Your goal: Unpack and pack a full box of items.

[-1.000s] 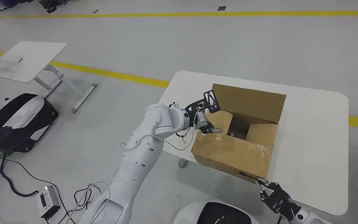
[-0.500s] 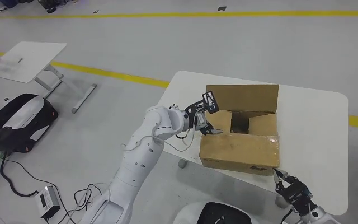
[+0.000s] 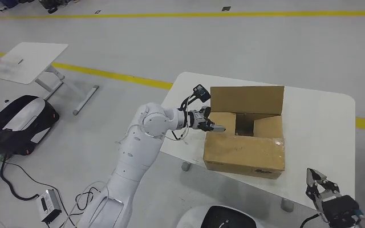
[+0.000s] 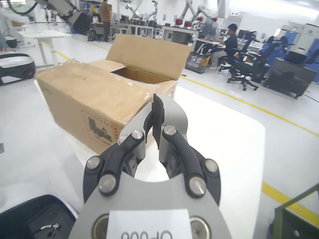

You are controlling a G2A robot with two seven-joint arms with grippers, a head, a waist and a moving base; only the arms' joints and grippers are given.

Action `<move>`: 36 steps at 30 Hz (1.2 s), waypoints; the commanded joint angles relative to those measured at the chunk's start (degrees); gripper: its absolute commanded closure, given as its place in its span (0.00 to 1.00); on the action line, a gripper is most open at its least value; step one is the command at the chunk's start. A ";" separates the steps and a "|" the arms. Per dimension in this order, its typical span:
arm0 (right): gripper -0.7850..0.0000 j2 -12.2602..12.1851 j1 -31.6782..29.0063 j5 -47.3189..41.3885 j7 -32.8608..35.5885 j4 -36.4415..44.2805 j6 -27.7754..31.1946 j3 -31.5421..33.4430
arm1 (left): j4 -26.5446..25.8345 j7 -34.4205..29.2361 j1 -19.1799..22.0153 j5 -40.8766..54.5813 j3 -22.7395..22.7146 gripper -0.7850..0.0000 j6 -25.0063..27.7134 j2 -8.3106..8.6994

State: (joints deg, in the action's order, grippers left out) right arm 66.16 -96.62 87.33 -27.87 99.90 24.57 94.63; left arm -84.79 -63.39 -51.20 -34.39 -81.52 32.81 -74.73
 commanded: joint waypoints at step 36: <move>1.00 1.13 -2.36 -8.04 7.34 2.34 -9.58 0.37 | 14.16 -6.25 4.06 8.76 4.12 0.00 -5.60 2.45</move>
State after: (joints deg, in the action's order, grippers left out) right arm 67.27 -99.12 79.26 -20.61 102.57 15.04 95.16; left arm -71.06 -69.96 -47.27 -25.59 -77.80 27.13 -72.29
